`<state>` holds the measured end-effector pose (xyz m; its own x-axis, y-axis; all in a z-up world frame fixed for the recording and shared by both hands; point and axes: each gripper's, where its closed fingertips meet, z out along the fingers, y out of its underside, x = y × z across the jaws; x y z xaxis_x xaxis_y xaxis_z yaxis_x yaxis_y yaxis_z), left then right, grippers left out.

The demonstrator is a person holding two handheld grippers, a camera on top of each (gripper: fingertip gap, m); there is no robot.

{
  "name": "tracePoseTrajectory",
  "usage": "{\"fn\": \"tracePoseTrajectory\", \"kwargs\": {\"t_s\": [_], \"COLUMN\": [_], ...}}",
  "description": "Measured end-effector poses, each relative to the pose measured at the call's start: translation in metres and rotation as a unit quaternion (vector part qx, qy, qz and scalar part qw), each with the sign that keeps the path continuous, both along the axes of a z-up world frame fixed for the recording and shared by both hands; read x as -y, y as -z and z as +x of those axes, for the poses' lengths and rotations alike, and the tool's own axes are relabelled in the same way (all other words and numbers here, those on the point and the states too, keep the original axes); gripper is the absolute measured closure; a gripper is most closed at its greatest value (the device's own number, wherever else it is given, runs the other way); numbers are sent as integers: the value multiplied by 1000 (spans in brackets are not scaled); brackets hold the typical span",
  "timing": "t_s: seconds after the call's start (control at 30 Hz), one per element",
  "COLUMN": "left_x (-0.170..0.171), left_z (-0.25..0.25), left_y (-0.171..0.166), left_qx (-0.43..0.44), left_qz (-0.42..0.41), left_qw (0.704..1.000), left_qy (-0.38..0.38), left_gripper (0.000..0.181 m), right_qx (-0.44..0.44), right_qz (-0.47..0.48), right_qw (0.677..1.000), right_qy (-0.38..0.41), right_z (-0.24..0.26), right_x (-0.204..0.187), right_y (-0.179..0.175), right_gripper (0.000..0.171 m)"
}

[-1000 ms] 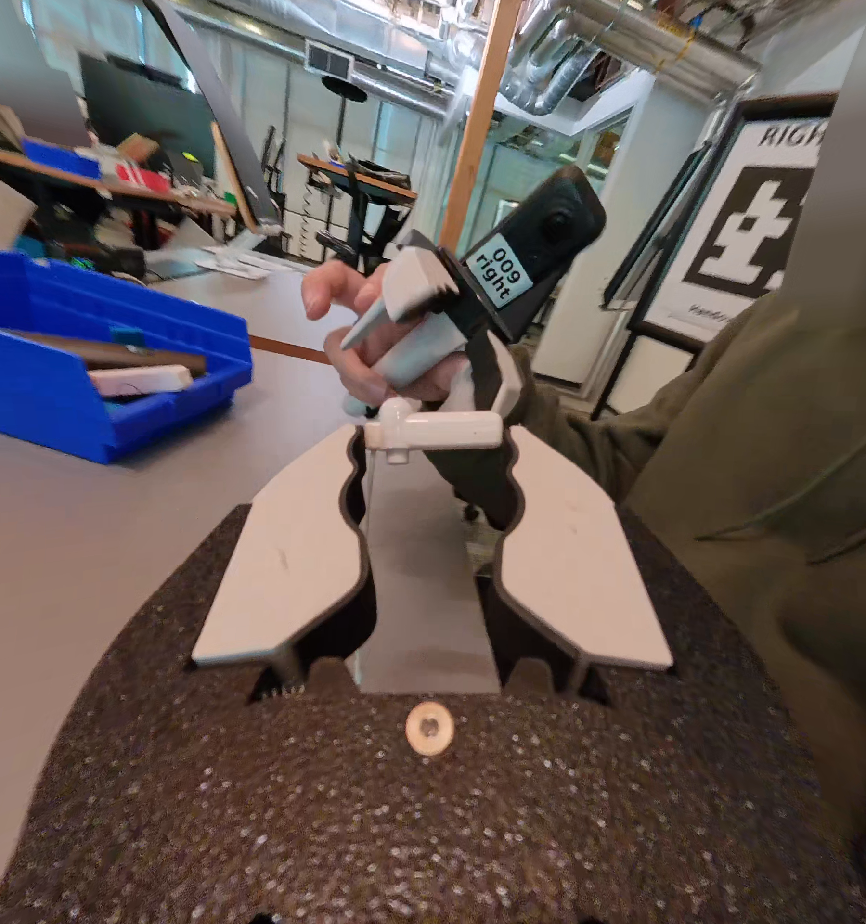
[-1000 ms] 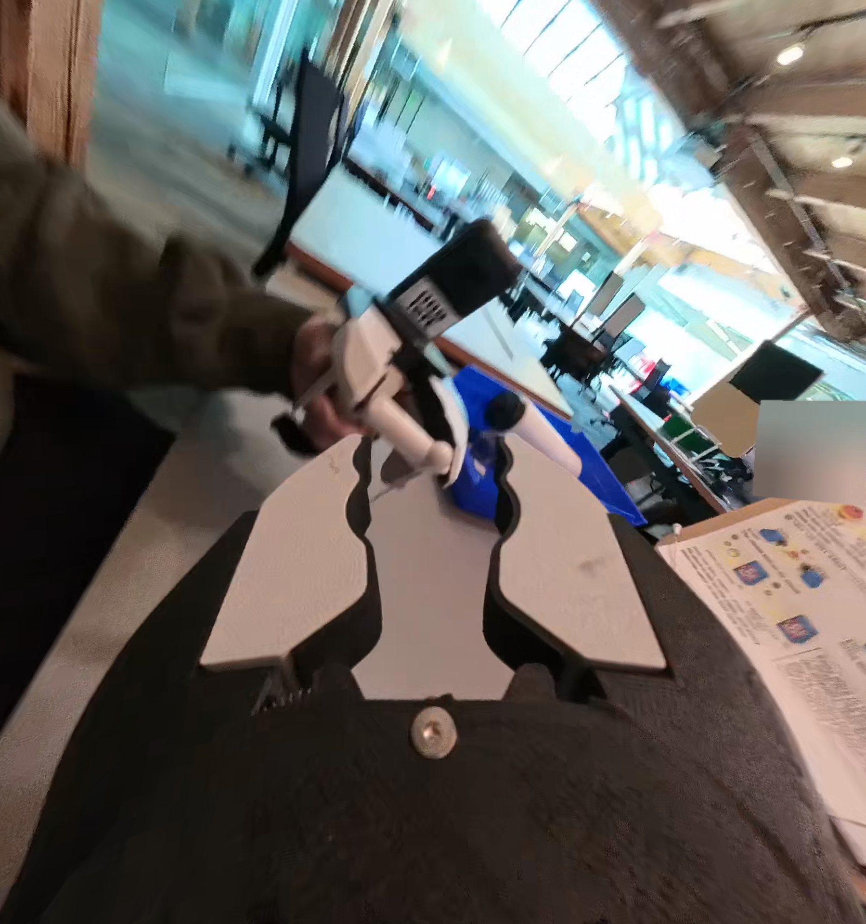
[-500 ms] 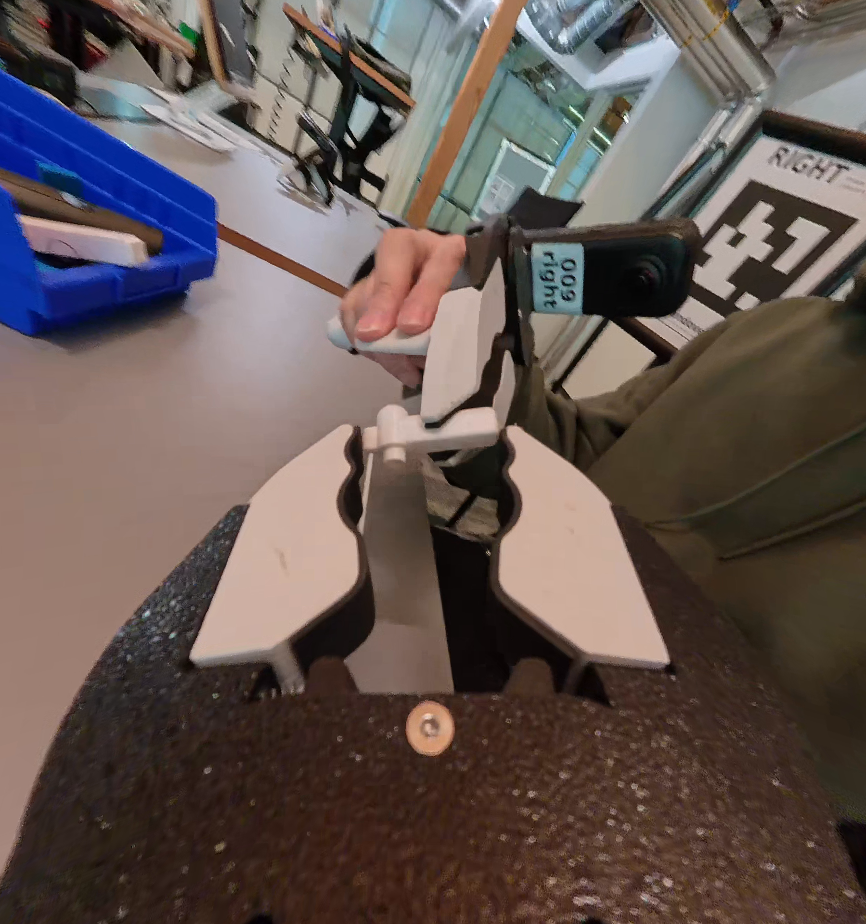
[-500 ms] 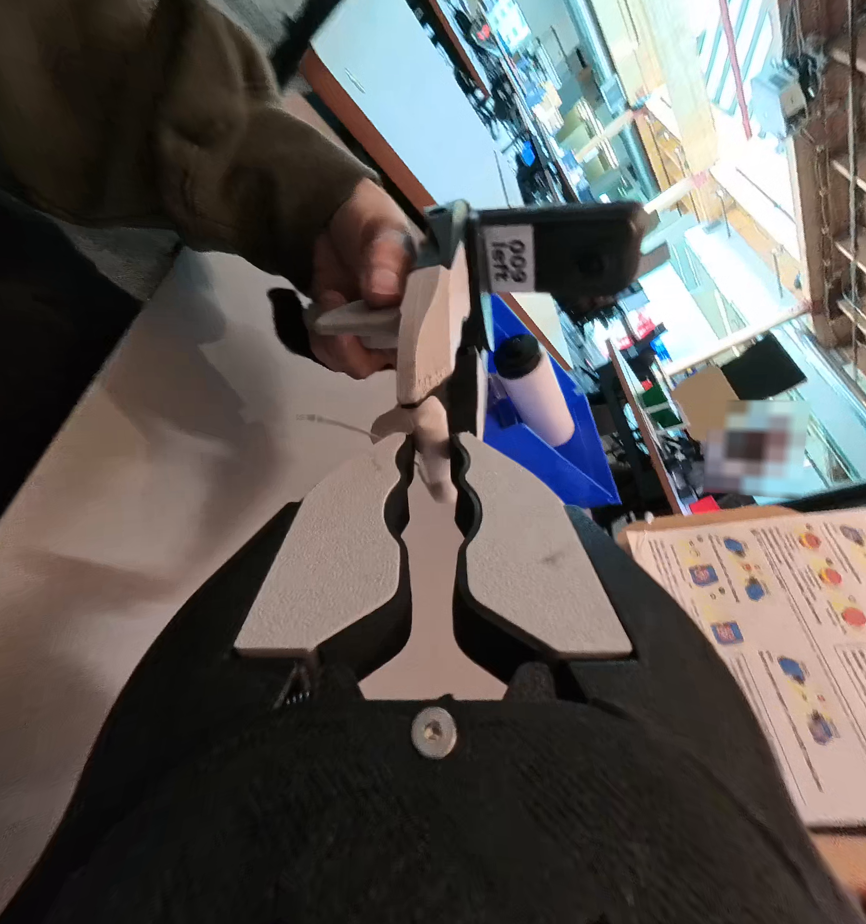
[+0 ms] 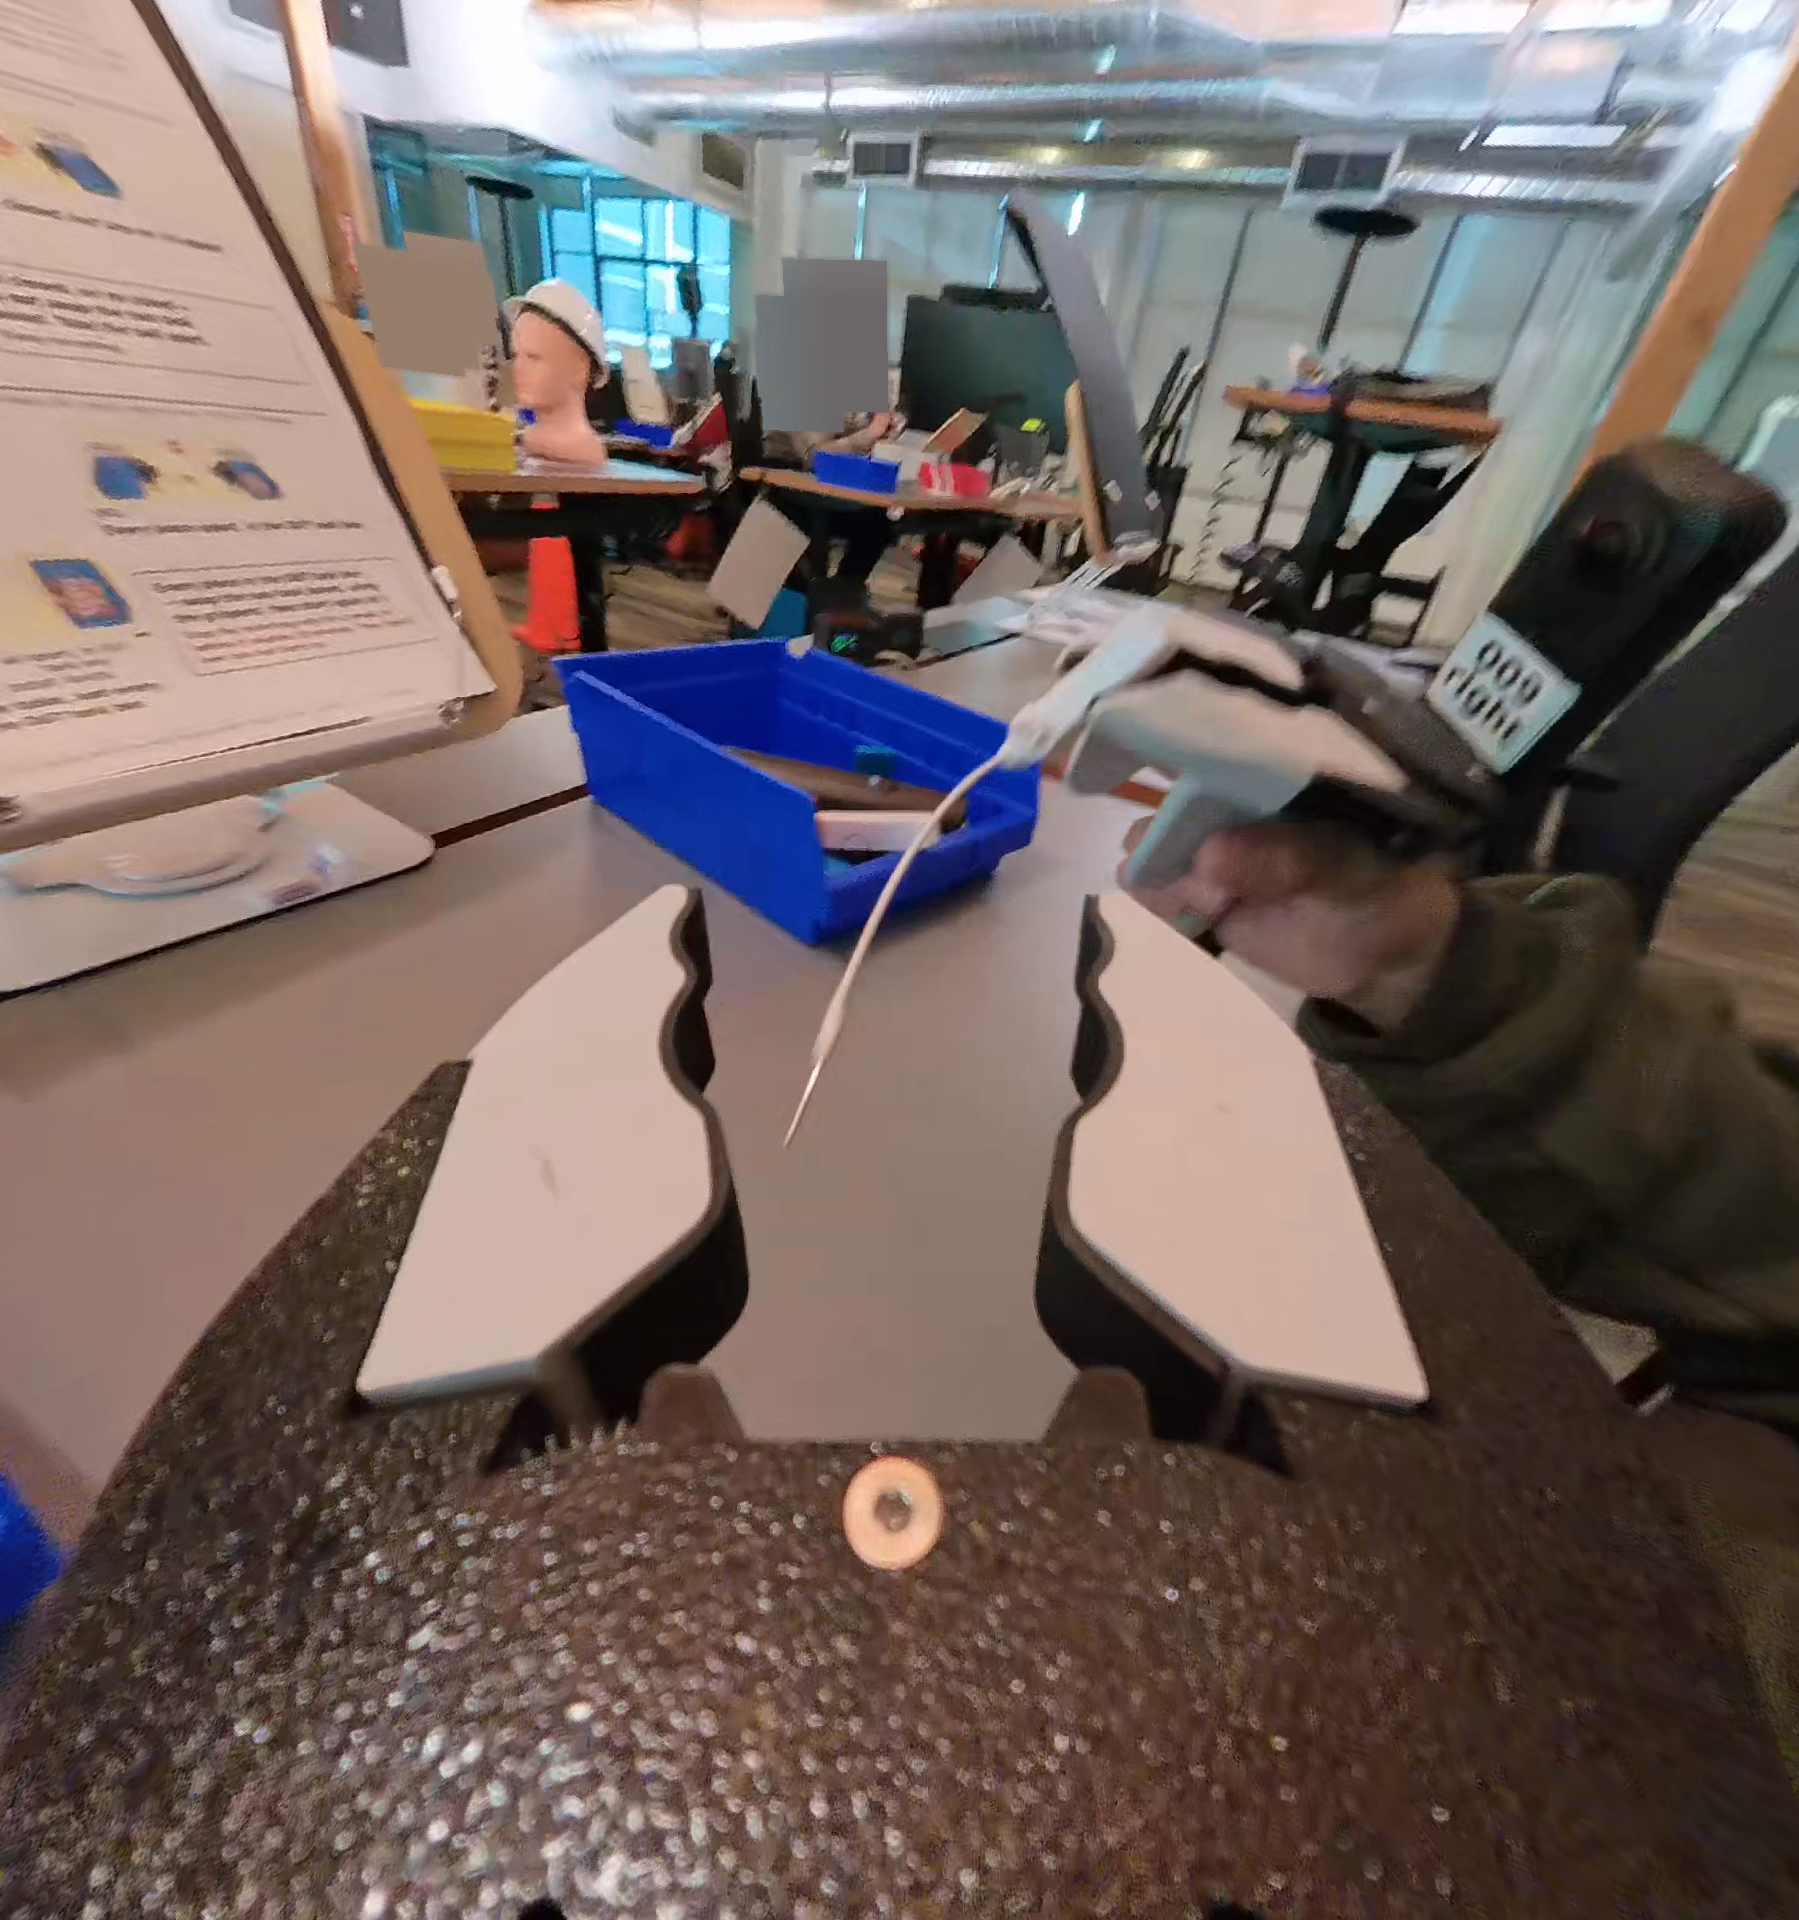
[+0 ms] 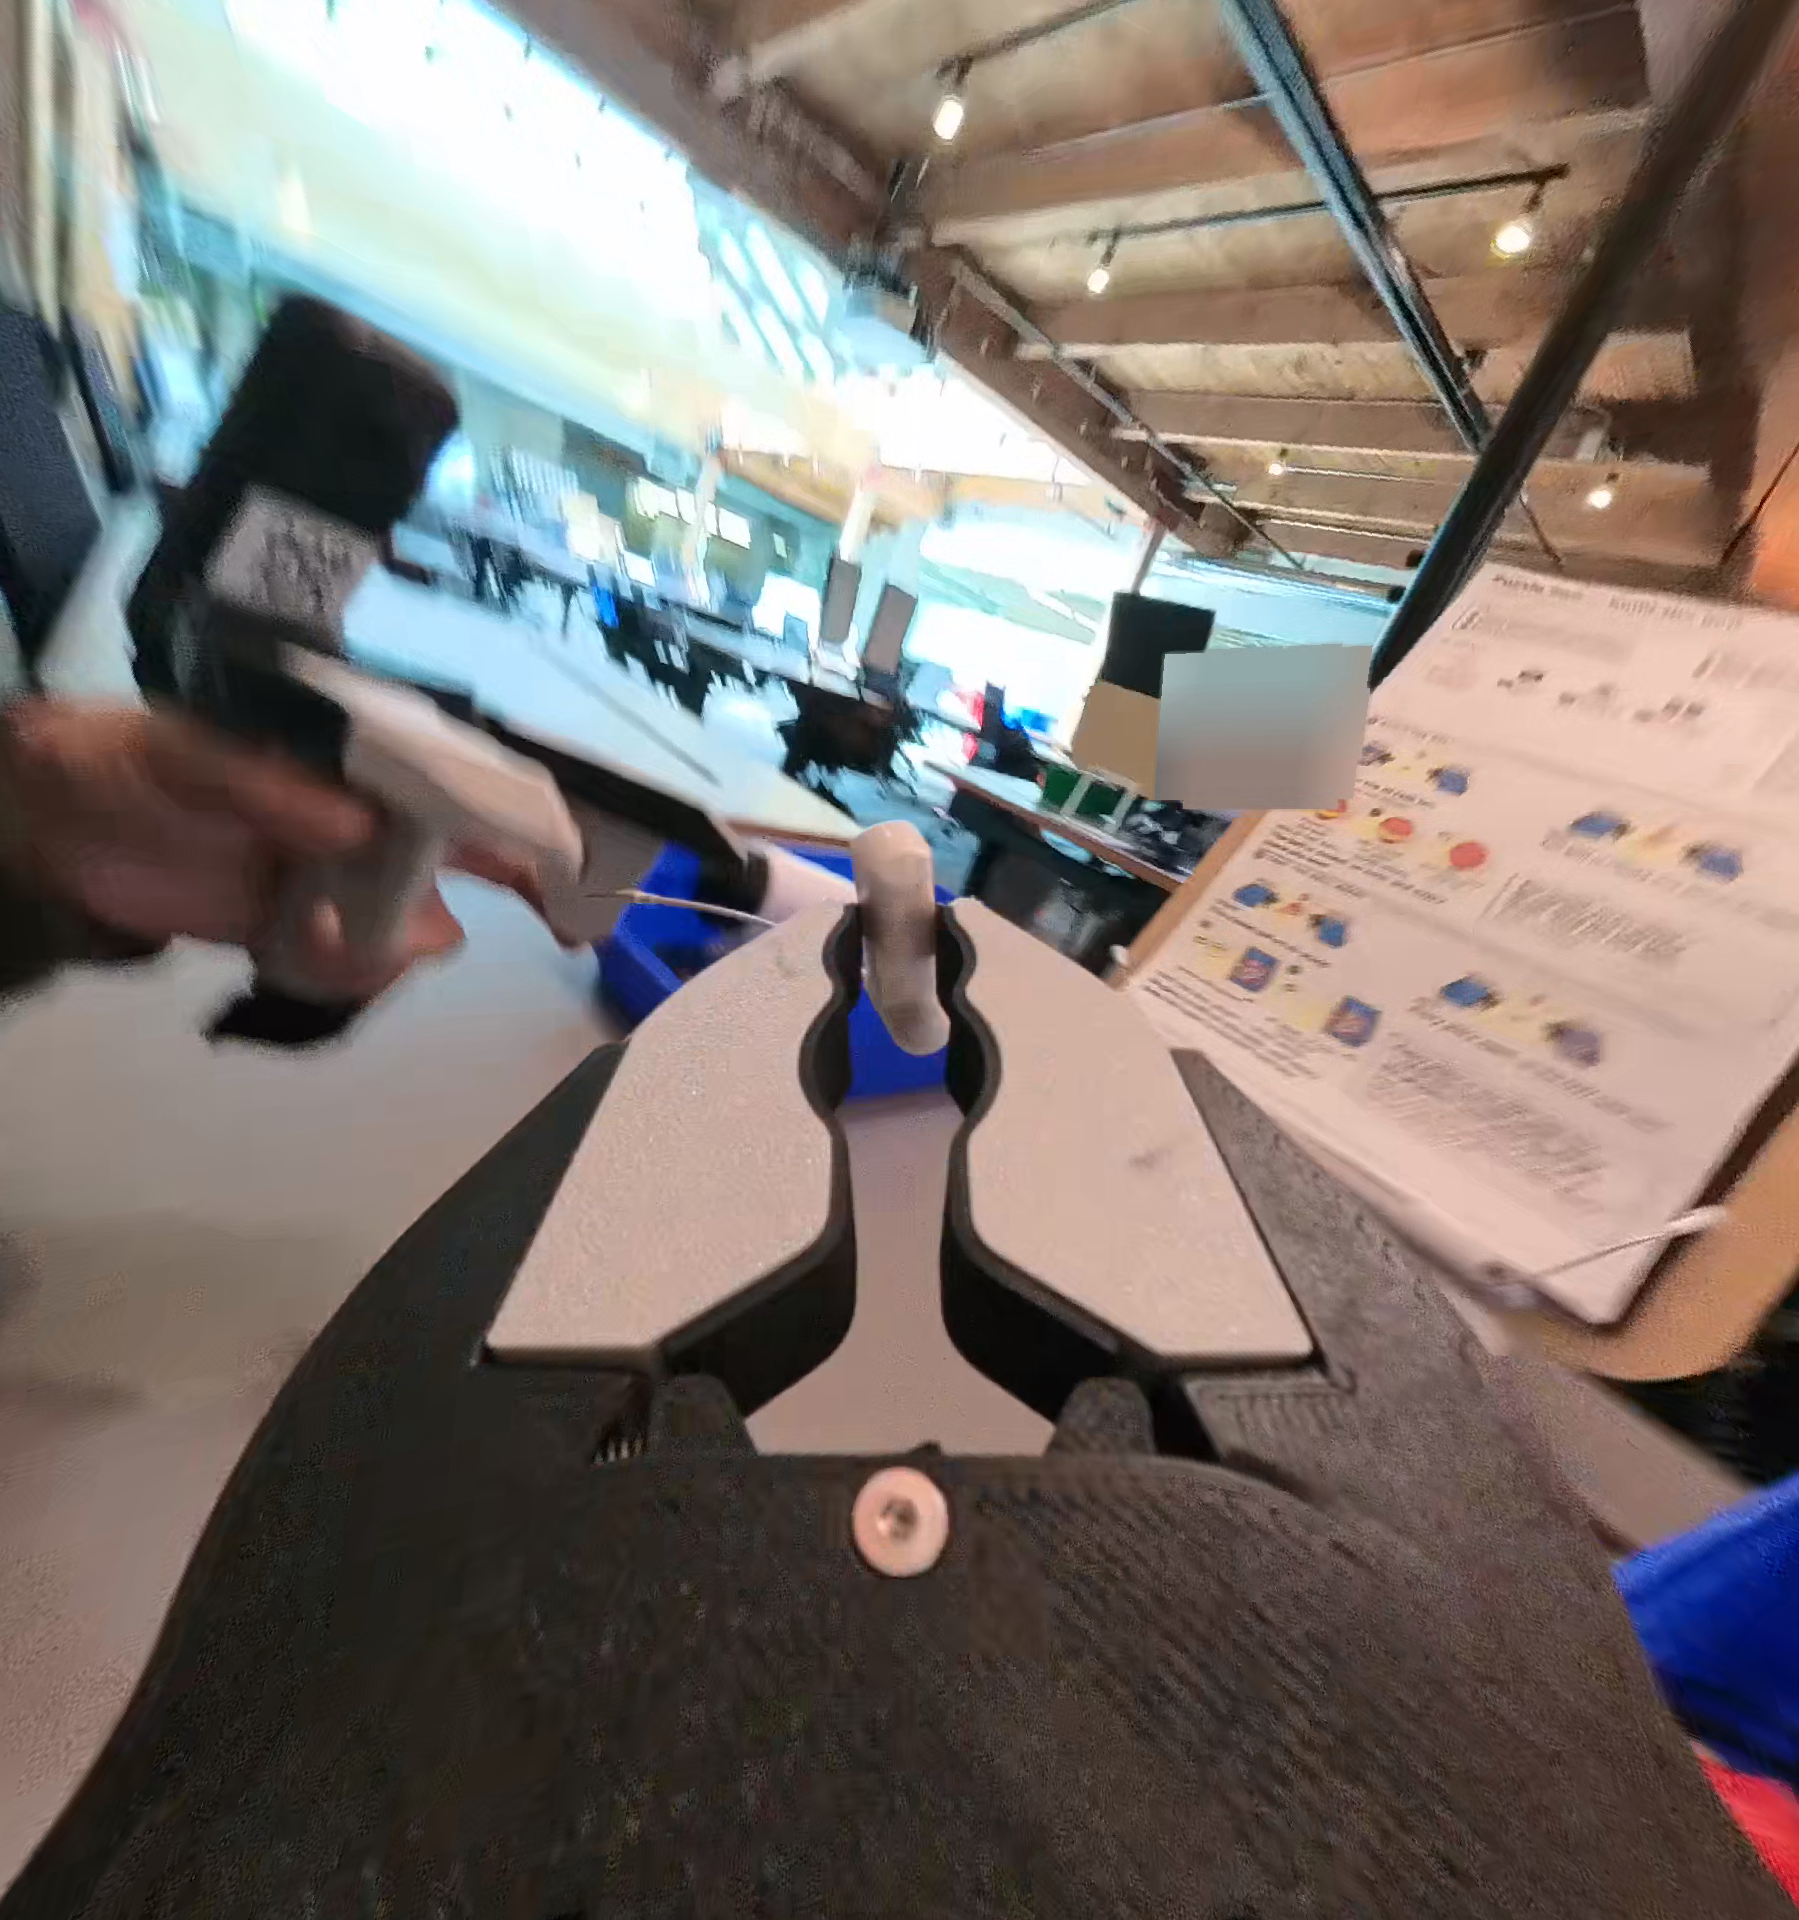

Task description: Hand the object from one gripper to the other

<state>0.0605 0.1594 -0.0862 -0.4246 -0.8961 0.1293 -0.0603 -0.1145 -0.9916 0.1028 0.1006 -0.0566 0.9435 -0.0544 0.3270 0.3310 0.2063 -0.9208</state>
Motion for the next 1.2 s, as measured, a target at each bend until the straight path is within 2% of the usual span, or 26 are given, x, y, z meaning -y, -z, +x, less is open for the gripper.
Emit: {"fn": "tracePoseTrajectory", "kwargs": {"t_s": [0.1,0.17,0.3,0.43,0.53,0.7,0.8,0.87,0.97,1.03,1.1,1.2], "left_x": [-5,-5,21,37,39,42,46,48,47,47,43,27], "left_z": [6,12,13,5,1,-2,-5,-7,-7,-6,-5,3], "left_y": [19,31,29,4,-4,-15,-16,-14,-11,-9,-8,5], "left_qx": [-25,-36,8,99,121,135,137,137,120,94,69,-22], "left_qz": [33,25,-7,15,14,-31,-32,-17,-14,-17,-30,-56], "left_qw": [999,999,999,993,991,989,988,987,989,991,993,997], "left_qy": [-15,-11,53,55,49,52,63,77,84,92,88,44], "left_gripper": [112,115,131,147,150,152,158,168,169,169,169,169], "right_qx": [-137,-213,-328,-400,-437,-444,-435,-428,-395,-353,-276,-109], "right_qz": [39,76,84,86,96,87,80,73,67,52,34,8], "right_qw": [987,968,922,876,846,835,840,846,863,890,931,988], "right_qy": [-72,-105,-186,-255,-291,-312,-315,-311,-307,-285,-239,-105], "right_z": [3,7,3,-10,-18,-35,-44,-47,-49,-48,-42,-21], "right_x": [6,11,7,0,-3,-11,-15,-18,-17,-17,-16,-15], "right_y": [-11,-19,-16,-13,-14,-10,-9,-6,-4,-1,6,16], "right_gripper": [158,158,158,158,158,158,158,158,158,158,153,126]}}
